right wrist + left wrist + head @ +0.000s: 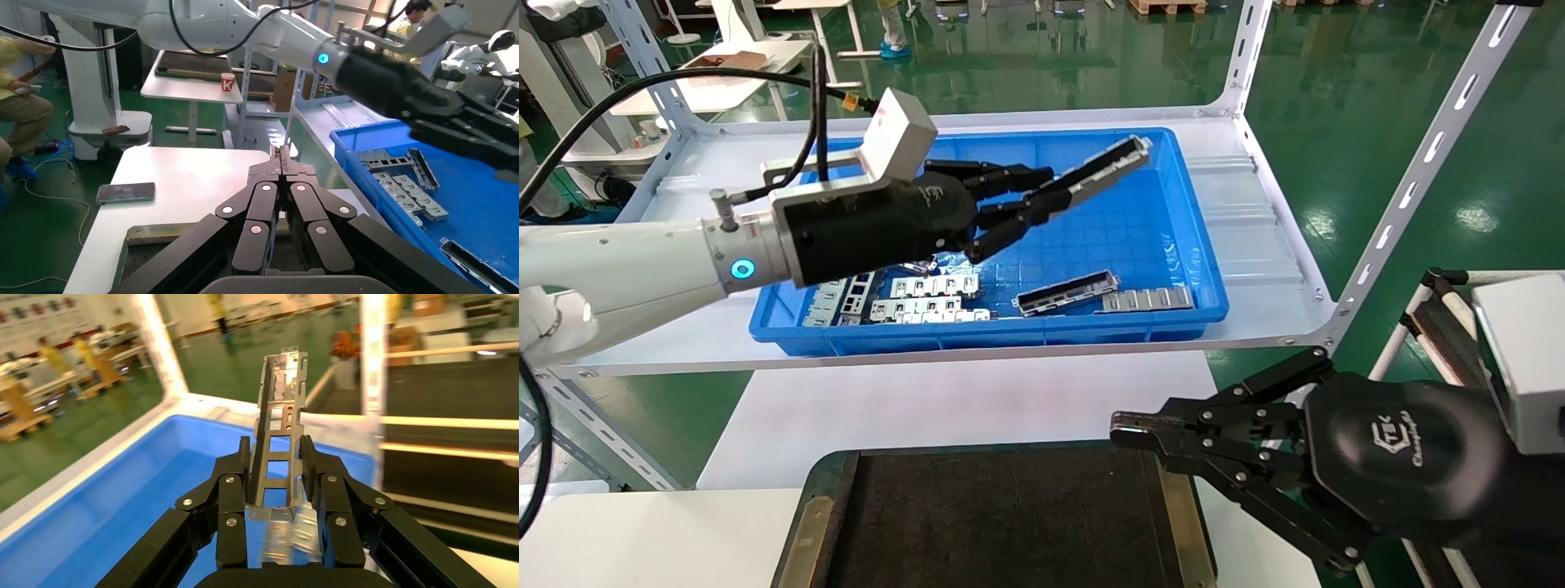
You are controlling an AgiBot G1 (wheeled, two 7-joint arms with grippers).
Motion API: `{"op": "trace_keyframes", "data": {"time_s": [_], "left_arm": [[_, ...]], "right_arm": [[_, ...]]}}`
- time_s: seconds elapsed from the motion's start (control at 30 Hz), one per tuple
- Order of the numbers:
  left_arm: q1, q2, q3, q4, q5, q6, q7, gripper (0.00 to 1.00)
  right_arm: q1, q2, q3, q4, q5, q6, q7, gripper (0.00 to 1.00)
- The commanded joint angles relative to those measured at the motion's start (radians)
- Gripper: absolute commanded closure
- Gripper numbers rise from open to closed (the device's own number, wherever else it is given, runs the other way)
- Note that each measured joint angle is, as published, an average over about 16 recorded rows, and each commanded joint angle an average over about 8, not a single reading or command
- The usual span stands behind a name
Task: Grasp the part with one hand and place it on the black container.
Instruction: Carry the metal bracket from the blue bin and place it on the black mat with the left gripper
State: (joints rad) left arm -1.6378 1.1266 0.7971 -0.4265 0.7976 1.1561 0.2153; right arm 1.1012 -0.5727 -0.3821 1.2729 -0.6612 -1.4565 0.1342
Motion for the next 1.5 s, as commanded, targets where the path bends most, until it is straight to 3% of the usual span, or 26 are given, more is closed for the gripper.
{"op": "trace_keyframes", "data": {"time_s": [0.03,0.37,0.7,0.93,1.23,1.5], "left_arm": [[0.014,-0.023,0.000,-0.039,-0.005,0.034,-0.010,1.00],[0.195,-0.190,0.007,-0.452,-0.032,-0.014,-0.138,1.00],[0.462,-0.375,0.049,-0.883,-0.013,-0.266,-0.293,1.00],[0.609,-0.403,0.084,-0.931,-0.013,-0.382,-0.326,1.00],[0.770,-0.377,0.116,-0.928,-0.077,-0.429,-0.353,1.00],[0.892,-0.287,0.123,-0.924,-0.101,-0.692,-0.387,1.00]], "right_arm": [[0.000,0.000,0.000,0.000,0.000,0.000,0.000,1.00],[0.000,0.000,0.000,0.000,0.000,0.000,0.000,1.00],[0.000,0.000,0.000,0.000,0.000,0.000,0.000,1.00],[0.000,0.000,0.000,0.000,0.000,0.000,0.000,1.00],[0.000,0.000,0.000,0.000,0.000,0.000,0.000,1.00],[0.000,0.000,0.000,0.000,0.000,0.000,0.000,1.00]]}}
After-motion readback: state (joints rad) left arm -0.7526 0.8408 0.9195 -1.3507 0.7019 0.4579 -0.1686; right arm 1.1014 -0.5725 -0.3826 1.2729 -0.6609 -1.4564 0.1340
